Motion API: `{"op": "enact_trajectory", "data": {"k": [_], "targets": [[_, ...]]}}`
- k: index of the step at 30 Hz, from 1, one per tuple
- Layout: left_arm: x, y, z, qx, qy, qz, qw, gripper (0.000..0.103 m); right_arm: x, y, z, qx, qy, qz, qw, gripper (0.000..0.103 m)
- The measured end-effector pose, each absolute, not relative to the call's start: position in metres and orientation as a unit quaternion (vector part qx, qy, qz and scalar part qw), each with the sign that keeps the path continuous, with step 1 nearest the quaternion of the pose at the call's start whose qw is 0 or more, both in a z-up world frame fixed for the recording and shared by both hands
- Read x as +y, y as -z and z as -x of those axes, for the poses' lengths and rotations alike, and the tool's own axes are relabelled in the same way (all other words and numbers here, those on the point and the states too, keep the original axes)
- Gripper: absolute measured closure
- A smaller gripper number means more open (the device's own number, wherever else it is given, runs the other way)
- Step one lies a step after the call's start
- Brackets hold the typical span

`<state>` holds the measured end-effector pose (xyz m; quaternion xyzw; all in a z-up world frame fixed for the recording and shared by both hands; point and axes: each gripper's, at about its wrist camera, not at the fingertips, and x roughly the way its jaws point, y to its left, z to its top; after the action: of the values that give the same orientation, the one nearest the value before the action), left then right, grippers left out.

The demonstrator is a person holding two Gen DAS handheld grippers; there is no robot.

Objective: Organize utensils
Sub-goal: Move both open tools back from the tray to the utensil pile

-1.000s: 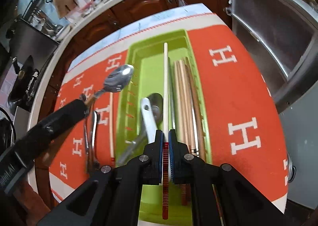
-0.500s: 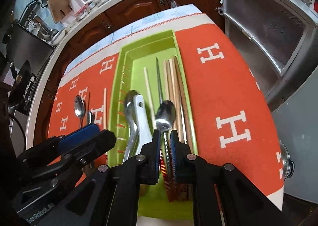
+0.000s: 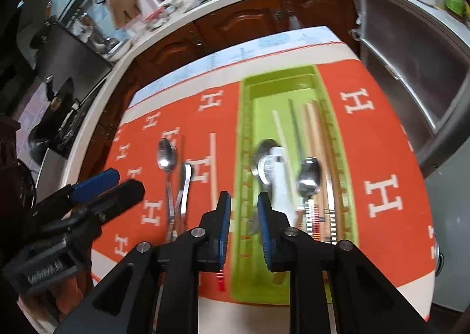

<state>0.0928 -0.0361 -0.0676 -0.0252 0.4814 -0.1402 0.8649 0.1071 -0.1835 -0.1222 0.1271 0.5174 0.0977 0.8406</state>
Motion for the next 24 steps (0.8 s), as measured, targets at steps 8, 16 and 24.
{"op": "enact_trajectory", "data": {"k": [8, 16, 24], "targets": [[0.012, 0.057, -0.104, 0.472, 0.103, 0.022, 0.875, 0.04, -0.137, 0.115, -0.112, 0.525, -0.139, -0.114, 0.832, 0.084], [0.037, 0.093, -0.119, 0.51, 0.102, 0.016, 0.854, 0.041, -0.09, 0.144, -0.13, 0.55, -0.163, -0.097, 0.813, 0.084], [0.053, 0.15, -0.129, 0.563, 0.122, 0.06, 0.815, 0.06, -0.067, 0.201, -0.15, 0.596, -0.165, -0.099, 0.779, 0.084]]}}
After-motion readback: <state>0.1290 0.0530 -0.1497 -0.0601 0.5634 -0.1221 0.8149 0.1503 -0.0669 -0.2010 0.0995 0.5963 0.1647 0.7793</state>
